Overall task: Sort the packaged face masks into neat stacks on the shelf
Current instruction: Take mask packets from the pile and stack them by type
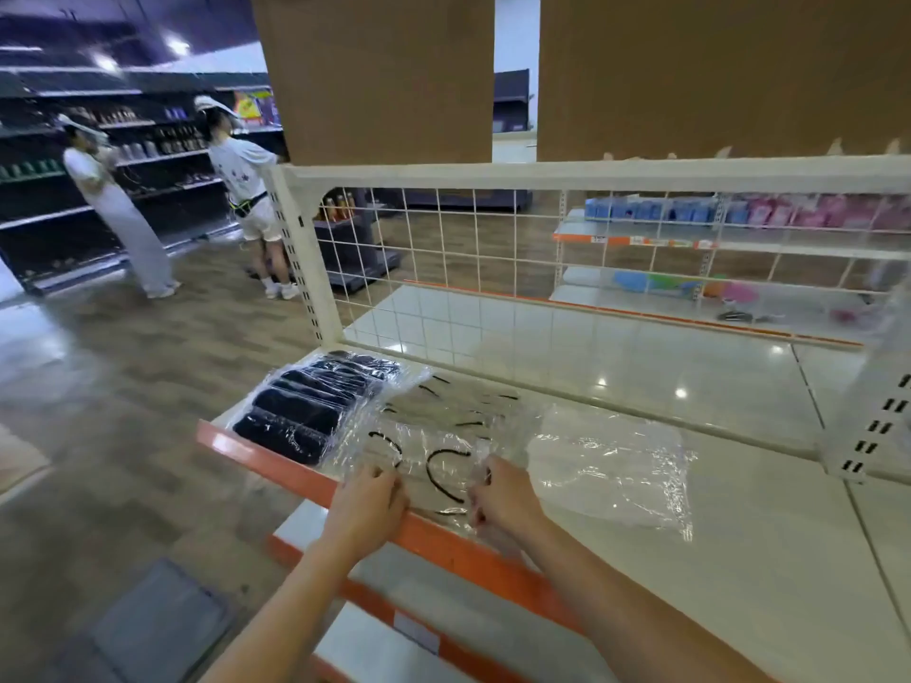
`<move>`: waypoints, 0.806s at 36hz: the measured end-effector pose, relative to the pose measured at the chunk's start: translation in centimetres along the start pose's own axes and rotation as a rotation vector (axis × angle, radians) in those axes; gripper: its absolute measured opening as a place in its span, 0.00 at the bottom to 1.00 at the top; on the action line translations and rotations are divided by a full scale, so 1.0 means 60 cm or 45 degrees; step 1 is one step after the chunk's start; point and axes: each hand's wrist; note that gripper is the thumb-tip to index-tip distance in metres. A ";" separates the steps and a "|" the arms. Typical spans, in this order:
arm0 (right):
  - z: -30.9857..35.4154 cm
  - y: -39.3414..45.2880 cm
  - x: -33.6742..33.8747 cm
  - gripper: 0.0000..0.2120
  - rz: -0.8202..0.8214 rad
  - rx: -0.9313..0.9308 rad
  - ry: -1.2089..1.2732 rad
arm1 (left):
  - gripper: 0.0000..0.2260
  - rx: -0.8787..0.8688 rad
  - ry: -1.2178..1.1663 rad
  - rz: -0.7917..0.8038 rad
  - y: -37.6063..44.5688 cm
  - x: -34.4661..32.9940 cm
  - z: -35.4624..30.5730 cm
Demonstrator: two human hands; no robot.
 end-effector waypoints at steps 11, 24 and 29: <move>-0.008 0.007 0.009 0.16 0.085 -0.007 -0.608 | 0.19 -0.026 0.148 0.206 0.020 0.009 -0.023; -0.077 -0.059 0.166 0.18 -0.096 0.127 -1.223 | 0.14 -0.508 0.324 0.078 0.035 0.026 -0.209; -0.142 -0.109 0.244 0.19 -0.180 0.057 -1.246 | 0.14 -0.716 0.228 0.018 0.020 0.004 -0.323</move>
Point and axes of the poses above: each hand's wrist, its own y-axis towards the middle knuckle, its own x-axis out of the back of the hand, z = x × y, and after that the axes turned 4 degrees about y, right-handed
